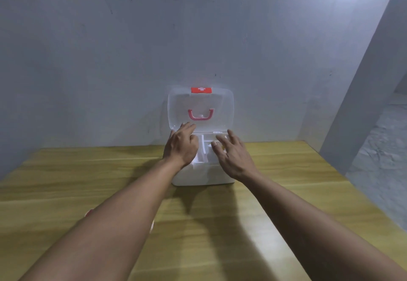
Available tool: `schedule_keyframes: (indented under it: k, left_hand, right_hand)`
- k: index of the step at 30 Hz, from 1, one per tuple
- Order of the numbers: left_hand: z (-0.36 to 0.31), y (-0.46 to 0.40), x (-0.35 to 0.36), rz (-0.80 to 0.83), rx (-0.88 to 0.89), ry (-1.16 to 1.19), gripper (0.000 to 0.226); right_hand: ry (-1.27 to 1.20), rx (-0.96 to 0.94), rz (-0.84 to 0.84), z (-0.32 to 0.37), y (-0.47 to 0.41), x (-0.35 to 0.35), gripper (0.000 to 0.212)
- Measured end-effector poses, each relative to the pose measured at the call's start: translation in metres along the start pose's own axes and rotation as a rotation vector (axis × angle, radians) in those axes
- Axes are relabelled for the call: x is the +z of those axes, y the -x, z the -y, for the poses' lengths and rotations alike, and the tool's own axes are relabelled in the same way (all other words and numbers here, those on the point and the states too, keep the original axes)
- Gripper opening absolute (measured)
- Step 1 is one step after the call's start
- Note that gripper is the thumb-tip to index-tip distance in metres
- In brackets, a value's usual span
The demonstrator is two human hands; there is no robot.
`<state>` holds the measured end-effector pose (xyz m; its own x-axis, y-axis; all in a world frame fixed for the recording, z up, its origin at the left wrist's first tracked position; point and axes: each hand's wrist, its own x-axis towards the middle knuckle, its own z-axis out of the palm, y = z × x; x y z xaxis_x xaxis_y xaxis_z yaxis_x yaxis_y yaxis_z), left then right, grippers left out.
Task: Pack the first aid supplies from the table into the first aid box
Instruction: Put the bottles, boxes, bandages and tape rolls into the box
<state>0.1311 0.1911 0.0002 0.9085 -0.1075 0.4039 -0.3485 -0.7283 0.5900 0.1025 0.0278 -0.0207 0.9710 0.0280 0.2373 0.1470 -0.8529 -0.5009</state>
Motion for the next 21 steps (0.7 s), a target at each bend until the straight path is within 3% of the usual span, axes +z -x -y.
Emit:
schedule_keyframes:
  k: [6, 13, 18, 21]
  left_hand:
    - [0.022, 0.024, -0.043, -0.026, -0.088, -0.024, 0.056]
    - [0.064, 0.07, -0.091, 0.078, -0.349, -0.137, 0.029]
    - [0.083, 0.104, -0.106, 0.242, -0.432, -0.196, 0.013]
    - [0.087, 0.116, -0.098, 0.234, -0.449, -0.198, 0.03]
  right_hand:
    - [0.105, -0.062, 0.022, 0.006, 0.006, -0.003, 0.051]
    - [0.283, -0.112, 0.045, 0.014, 0.013, -0.008, 0.046]
    - [0.206, -0.074, 0.036, 0.014, 0.012, -0.007, 0.046]
    - [0.246, -0.073, 0.057, 0.021, 0.017, -0.011, 0.045]
